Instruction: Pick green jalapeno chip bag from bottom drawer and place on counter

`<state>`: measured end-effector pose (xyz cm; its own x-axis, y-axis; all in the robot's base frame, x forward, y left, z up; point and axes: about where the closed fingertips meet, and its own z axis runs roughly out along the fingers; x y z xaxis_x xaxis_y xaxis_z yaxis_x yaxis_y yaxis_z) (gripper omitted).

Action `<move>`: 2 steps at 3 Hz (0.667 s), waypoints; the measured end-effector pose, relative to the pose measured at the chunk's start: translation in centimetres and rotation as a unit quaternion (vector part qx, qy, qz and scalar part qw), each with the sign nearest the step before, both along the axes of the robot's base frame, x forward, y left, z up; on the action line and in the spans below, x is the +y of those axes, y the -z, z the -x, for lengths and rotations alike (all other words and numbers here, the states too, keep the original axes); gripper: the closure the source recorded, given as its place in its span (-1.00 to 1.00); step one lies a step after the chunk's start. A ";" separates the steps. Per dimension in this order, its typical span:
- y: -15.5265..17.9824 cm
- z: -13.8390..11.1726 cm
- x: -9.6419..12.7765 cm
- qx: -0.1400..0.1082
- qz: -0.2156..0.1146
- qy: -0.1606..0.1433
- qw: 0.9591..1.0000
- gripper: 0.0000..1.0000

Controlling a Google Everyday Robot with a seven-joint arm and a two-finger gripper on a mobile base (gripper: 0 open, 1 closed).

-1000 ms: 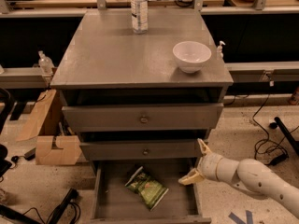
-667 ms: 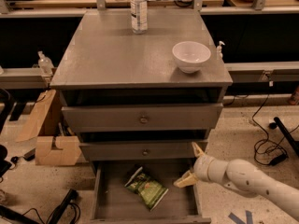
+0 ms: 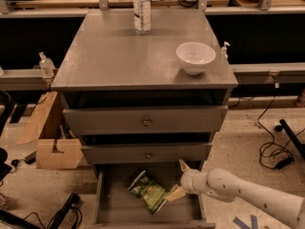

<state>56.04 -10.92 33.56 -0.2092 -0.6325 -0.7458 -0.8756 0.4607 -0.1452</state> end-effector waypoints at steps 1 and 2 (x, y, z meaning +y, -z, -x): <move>7.2 -0.6 2.5 0.043 -0.021 -0.012 0.999 -1.00; 11.0 -1.1 4.7 0.069 -0.028 -0.026 0.997 -1.00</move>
Offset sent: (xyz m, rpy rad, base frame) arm 0.0198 0.0709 -0.1546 0.0692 0.1993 0.0811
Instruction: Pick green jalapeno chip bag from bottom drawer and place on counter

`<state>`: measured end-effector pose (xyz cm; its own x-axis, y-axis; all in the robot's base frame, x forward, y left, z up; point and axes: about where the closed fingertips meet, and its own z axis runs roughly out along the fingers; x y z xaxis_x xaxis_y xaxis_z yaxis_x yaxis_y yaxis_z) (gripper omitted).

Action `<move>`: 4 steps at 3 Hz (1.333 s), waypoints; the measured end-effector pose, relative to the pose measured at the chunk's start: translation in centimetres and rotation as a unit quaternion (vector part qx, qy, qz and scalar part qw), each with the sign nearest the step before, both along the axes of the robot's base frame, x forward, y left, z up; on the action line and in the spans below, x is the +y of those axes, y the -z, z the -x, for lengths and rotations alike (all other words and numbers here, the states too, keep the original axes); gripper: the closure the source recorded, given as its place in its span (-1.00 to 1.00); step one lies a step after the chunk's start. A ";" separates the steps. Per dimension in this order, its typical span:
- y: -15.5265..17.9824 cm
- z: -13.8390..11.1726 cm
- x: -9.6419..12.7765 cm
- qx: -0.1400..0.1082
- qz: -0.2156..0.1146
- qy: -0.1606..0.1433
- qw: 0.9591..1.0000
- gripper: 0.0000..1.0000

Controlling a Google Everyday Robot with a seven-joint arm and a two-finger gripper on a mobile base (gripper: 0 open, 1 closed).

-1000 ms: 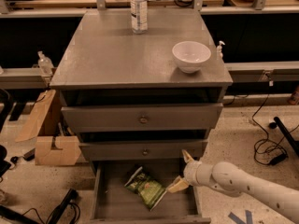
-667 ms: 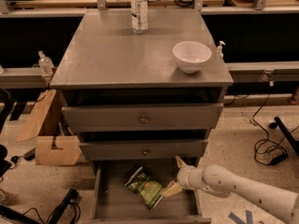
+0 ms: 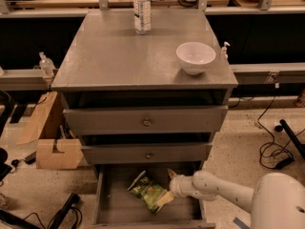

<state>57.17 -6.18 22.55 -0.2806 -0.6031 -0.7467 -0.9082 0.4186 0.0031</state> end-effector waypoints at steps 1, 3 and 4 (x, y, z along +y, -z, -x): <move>2.6 -0.4 2.5 0.019 0.007 -0.019 1.000 -1.00; 6.2 -0.3 5.2 0.044 0.034 -0.031 0.998 -1.00; 9.1 -0.7 7.0 0.060 0.039 -0.042 0.997 -0.65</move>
Offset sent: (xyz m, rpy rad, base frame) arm 0.0029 0.0186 -0.0220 -0.0121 0.0323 0.0283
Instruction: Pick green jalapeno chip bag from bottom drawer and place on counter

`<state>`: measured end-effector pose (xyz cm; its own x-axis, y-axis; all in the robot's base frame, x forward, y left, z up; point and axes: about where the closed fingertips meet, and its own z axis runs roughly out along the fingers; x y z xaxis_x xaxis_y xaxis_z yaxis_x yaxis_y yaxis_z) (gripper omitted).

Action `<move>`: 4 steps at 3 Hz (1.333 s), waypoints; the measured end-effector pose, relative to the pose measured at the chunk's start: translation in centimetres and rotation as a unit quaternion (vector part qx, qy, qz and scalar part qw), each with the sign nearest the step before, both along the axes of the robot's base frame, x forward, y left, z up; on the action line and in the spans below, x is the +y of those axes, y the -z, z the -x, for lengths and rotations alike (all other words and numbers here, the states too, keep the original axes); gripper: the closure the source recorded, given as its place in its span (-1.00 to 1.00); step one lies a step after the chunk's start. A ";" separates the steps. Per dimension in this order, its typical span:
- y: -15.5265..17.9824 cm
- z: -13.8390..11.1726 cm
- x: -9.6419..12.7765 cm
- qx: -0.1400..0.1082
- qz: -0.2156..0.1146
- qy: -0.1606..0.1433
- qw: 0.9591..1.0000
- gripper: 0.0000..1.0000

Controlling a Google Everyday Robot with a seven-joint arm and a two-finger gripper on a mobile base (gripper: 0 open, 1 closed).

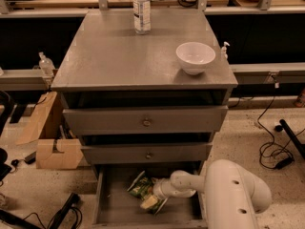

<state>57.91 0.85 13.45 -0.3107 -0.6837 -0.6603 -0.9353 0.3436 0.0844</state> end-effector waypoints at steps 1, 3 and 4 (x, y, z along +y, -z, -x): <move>2.0 -0.3 1.0 0.012 -0.007 -0.006 1.000 -0.18; 2.2 -0.3 1.3 0.015 -0.014 -0.007 1.000 0.75; 1.8 -0.3 1.3 0.015 -0.014 -0.007 1.000 1.00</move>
Offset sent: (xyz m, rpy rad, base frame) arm 0.0060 0.0217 -0.0340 0.1280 0.0645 0.0602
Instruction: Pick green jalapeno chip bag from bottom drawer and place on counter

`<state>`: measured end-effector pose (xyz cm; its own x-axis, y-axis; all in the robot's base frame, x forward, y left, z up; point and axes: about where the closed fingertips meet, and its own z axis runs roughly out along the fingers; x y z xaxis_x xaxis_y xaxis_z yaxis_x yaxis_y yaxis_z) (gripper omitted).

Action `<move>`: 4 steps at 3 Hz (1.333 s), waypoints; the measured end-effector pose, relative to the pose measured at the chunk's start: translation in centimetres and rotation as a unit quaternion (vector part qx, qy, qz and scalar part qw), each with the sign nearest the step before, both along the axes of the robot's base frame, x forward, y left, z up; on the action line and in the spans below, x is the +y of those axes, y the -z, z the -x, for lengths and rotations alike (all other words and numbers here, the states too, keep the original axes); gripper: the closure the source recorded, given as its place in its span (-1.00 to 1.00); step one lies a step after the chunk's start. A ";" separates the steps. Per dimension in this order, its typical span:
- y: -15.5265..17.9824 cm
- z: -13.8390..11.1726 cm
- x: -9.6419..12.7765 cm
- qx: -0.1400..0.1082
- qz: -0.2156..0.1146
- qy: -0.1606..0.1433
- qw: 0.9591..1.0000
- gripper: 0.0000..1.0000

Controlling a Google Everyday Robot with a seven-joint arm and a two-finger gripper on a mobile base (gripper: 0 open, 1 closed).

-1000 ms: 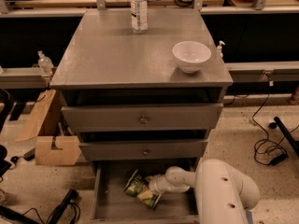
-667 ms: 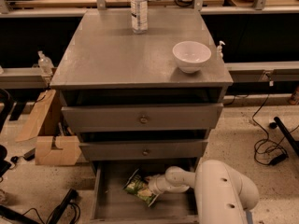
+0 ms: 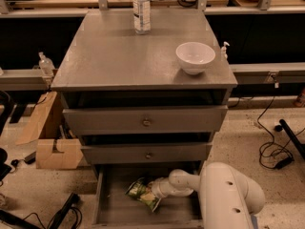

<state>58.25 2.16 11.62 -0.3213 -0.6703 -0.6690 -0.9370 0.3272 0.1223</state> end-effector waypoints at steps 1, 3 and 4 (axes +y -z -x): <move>-0.2 0.0 0.0 0.000 0.000 0.000 1.000 1.00; -0.2 0.0 0.0 0.000 0.000 0.000 1.000 1.00; -1.2 0.6 0.2 -0.007 0.002 -0.005 1.000 1.00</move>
Offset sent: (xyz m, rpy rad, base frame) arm -0.0920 0.0360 0.1251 -0.0490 -0.1674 0.1882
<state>57.69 2.35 12.86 -0.3052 -0.6766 -0.6701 -0.9420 0.3174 0.1086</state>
